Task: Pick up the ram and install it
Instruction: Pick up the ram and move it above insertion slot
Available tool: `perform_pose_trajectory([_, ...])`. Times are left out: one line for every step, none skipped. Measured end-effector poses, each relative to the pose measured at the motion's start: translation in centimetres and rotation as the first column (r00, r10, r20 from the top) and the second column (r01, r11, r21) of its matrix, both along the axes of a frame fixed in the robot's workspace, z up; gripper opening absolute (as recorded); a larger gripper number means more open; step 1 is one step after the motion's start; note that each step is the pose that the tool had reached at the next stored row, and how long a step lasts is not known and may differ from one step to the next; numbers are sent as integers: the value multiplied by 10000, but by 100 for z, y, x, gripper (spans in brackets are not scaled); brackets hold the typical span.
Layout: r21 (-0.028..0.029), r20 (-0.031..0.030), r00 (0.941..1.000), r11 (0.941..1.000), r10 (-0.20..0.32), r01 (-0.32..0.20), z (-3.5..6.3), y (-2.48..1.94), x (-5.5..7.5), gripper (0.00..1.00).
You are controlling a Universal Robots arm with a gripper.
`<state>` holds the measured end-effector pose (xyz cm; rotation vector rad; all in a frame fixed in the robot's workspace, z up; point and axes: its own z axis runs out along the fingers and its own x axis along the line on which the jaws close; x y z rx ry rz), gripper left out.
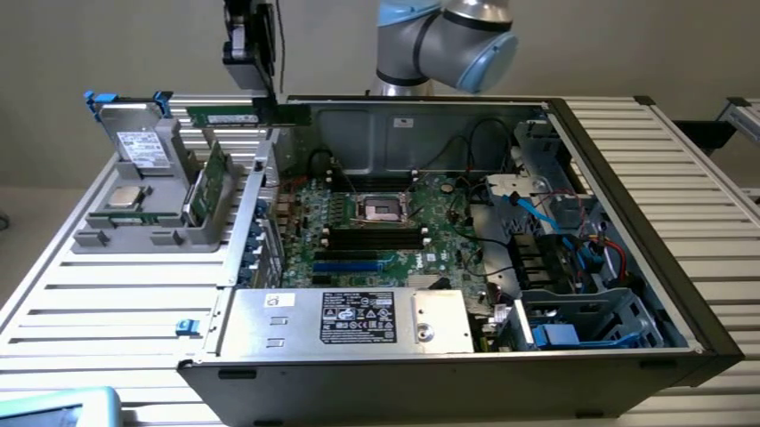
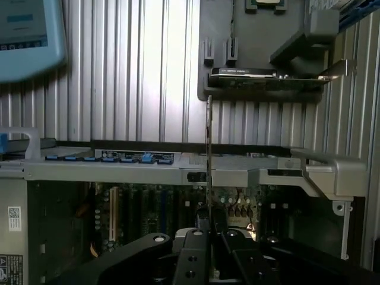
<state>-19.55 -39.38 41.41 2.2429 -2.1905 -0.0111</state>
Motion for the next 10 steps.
perform_pose_trajectory([0, 0, 10000, 10000, -1, 1, 0, 0, 44, 13])
perform_pose_trajectory([0, 0, 10000, 10000, -1, 1, 0, 0, 90, 13])
perform_pose_trajectory([0, 0, 10000, 10000, 0, 0, 0, 0, 136, 13])
perform_pose_trajectory([0, 0, 10000, 10000, 0, 0, 0, 0, 182, 13])
perform_pose_trajectory([0, 0, 10000, 10000, 0, 0, 0, 0, 227, 13])
perform_pose_trajectory([1, 0, 10000, 10000, -1, 1, 0, 0, 274, 13])
perform_pose_trajectory([0, 0, 10000, 10000, 0, 0, 0, 0, 320, 13])
perform_pose_trajectory([0, 0, 10000, 10000, 0, 0, 0, 0, 365, 13])
perform_pose_trajectory([1, 0, 10000, 10000, 0, 0, 0, 0, 410, 13])
perform_pose_trajectory([0, 0, 10000, 10000, 0, 0, 0, 0, 456, 13])
